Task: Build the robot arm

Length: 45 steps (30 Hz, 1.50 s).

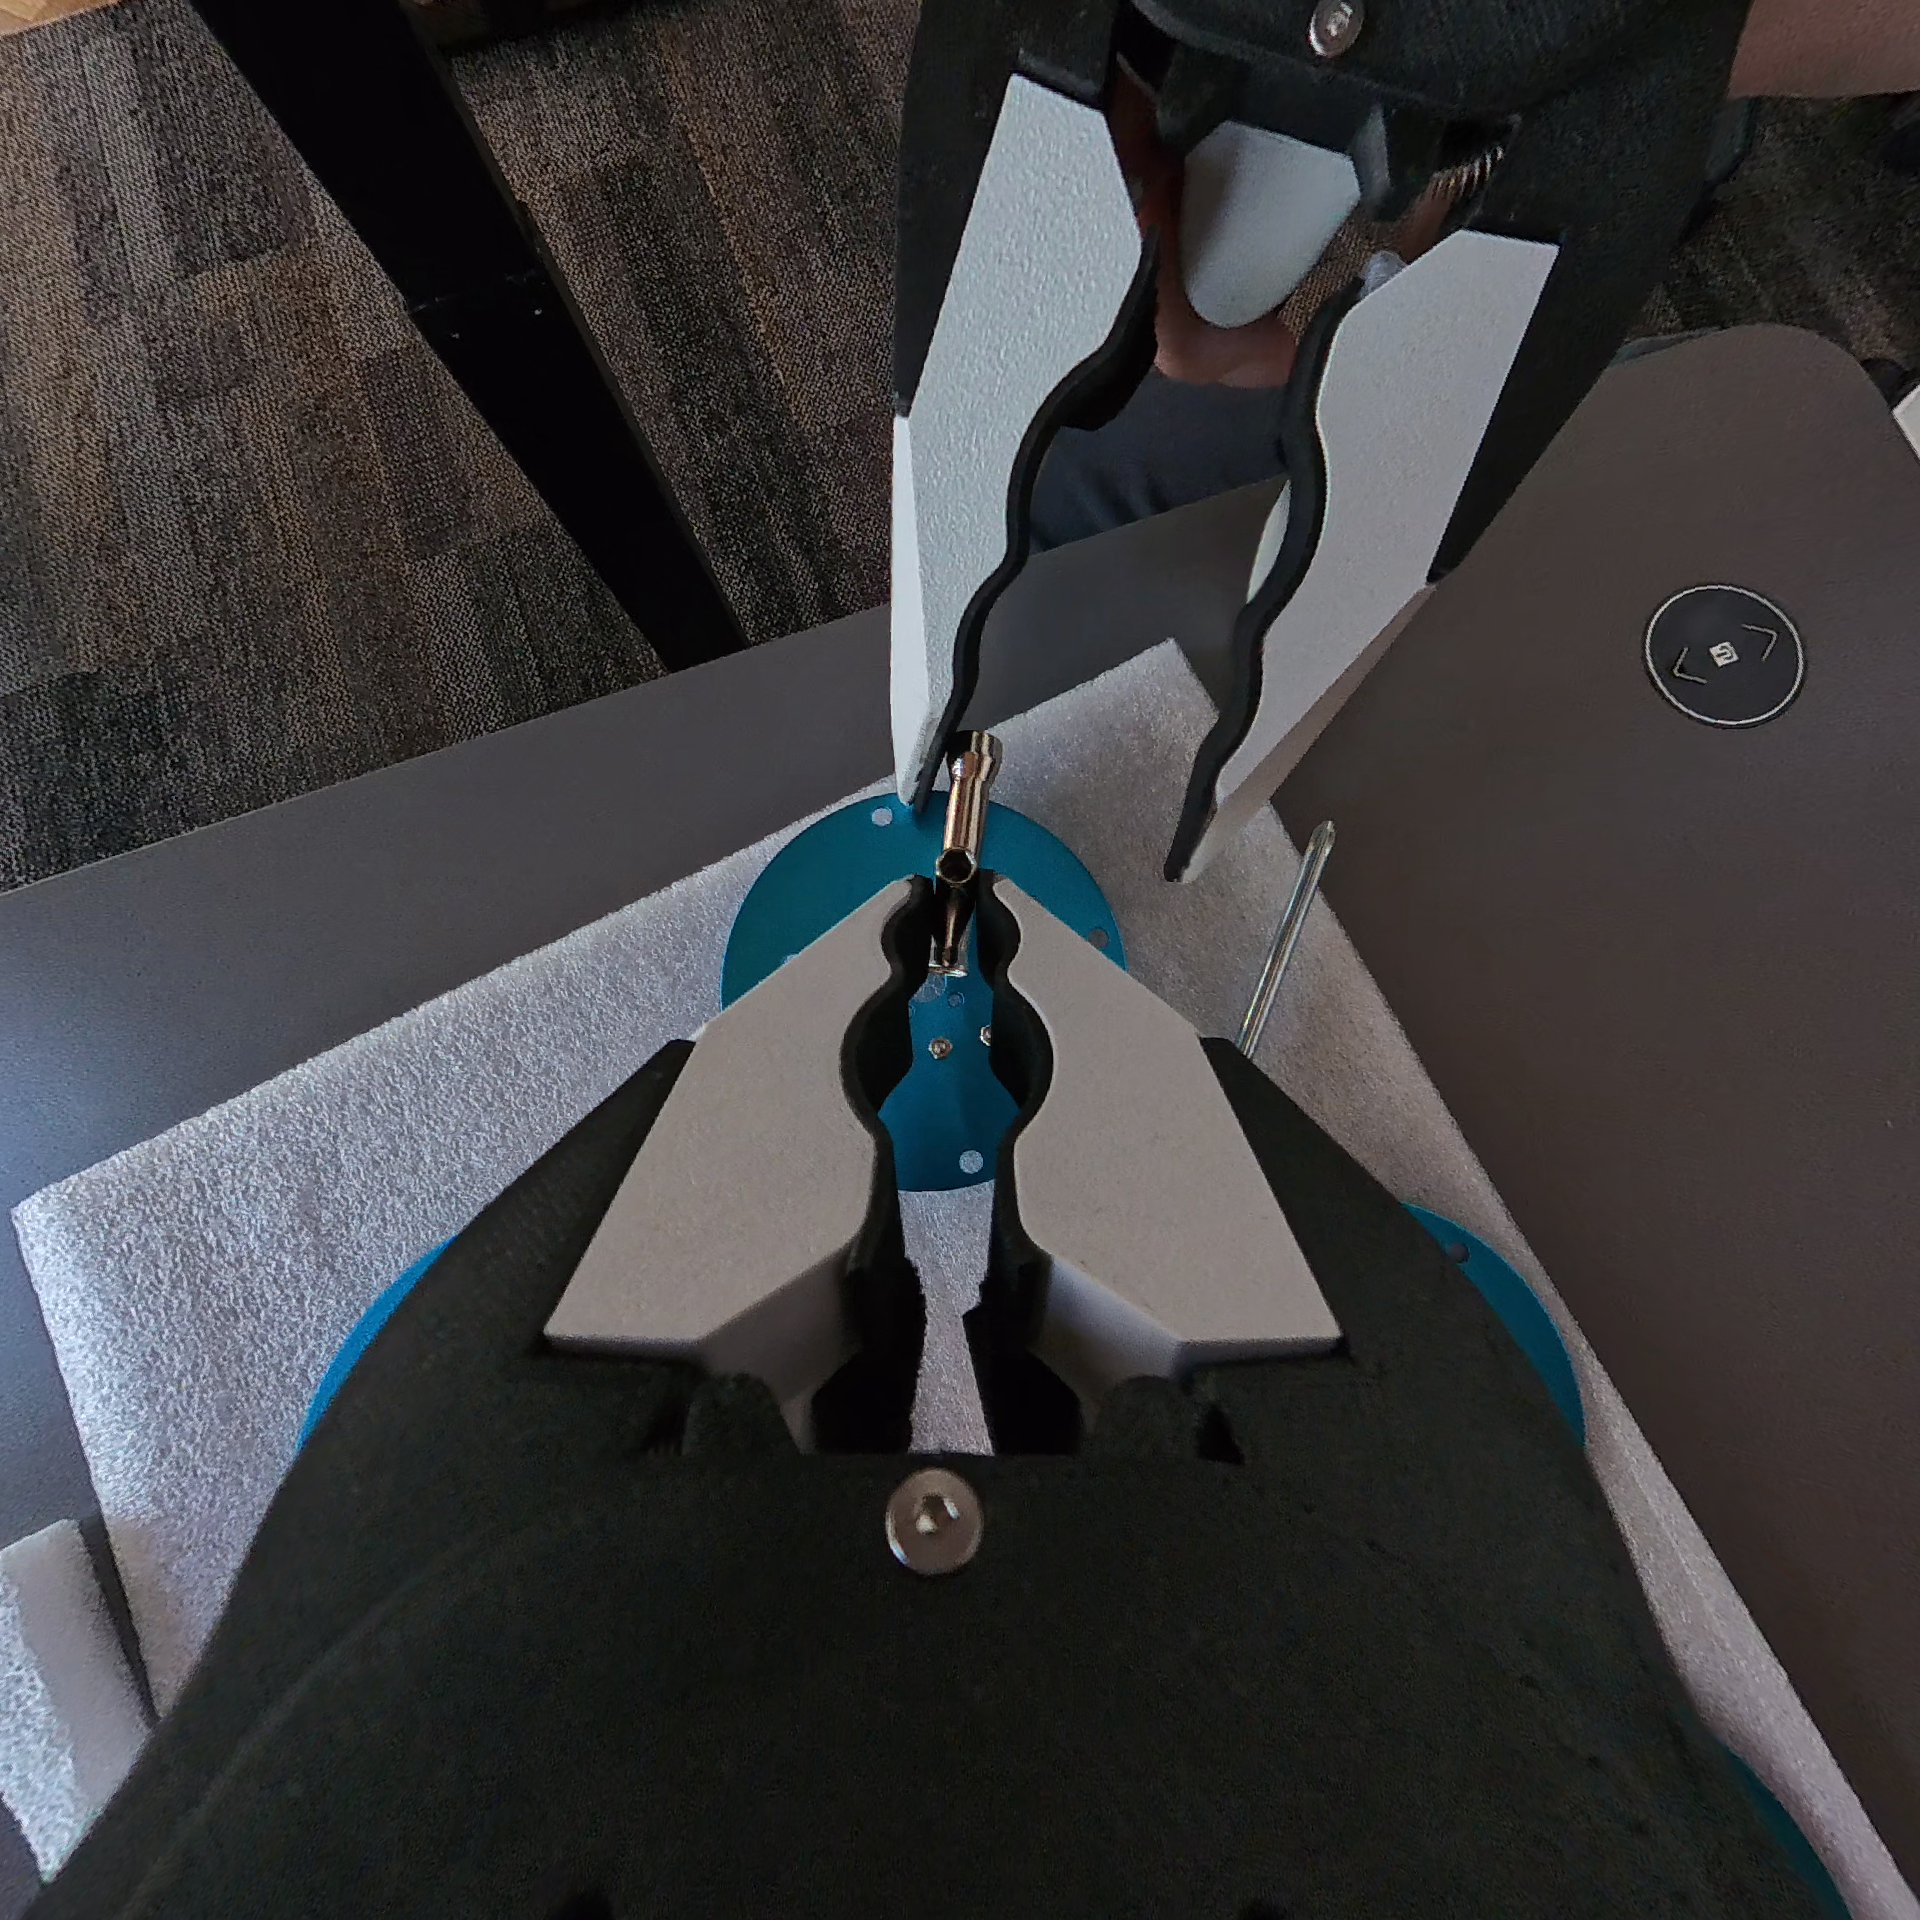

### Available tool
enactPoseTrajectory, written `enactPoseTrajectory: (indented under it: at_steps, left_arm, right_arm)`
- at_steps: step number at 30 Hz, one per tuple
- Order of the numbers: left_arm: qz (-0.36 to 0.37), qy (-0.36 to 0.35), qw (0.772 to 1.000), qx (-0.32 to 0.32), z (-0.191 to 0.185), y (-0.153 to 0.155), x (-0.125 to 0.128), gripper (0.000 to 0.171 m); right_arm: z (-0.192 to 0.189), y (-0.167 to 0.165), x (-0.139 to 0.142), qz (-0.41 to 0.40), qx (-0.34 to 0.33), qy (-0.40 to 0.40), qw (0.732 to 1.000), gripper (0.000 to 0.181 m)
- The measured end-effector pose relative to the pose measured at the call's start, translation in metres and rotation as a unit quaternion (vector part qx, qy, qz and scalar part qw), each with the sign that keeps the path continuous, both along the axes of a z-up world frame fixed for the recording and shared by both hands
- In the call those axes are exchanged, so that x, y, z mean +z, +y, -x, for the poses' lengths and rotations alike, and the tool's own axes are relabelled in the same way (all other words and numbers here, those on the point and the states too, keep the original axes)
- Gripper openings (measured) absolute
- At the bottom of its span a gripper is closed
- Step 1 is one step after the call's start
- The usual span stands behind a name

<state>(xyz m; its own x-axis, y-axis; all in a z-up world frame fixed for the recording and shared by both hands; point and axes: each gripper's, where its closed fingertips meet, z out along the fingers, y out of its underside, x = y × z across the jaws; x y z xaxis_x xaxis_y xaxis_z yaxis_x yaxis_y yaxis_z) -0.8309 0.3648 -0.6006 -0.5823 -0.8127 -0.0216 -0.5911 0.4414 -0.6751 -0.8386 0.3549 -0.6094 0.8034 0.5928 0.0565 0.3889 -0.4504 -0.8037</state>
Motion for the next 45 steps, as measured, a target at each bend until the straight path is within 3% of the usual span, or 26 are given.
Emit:
enactPoseTrajectory:
  at_steps: [7,15,23,29,34,45]
  left_arm:
    - [-0.006,0.002,1.000,0.001,0.000,0.000,0.000,0.006]
    - [-0.008,0.004,1.000,-0.001,0.002,0.001,-0.001,0.008]
    - [0.005,-0.005,1.000,0.019,0.000,0.002,0.002,0.006]
    - [0.020,-0.029,0.998,0.052,0.007,0.019,0.020,0.007]
    - [0.021,-0.014,0.996,0.081,0.017,0.035,0.010,0.007]
    - [0.034,-0.012,0.996,0.080,0.015,0.034,0.002,0.007]
  right_arm:
    - [0.002,-0.001,-0.002,-0.004,-0.003,-0.023,1.000,0.058]
    - [0.008,-0.002,-0.002,0.005,-0.051,-0.018,0.999,0.059]
    - [0.004,0.002,0.001,-0.006,-0.041,-0.034,0.999,0.061]
    - [0.010,0.018,0.020,-0.025,-0.015,-0.049,0.998,0.062]
    - [0.020,0.031,0.009,-0.004,0.012,-0.067,0.998,0.067]
    - [0.017,0.031,0.003,0.006,0.010,-0.069,0.998,0.066]
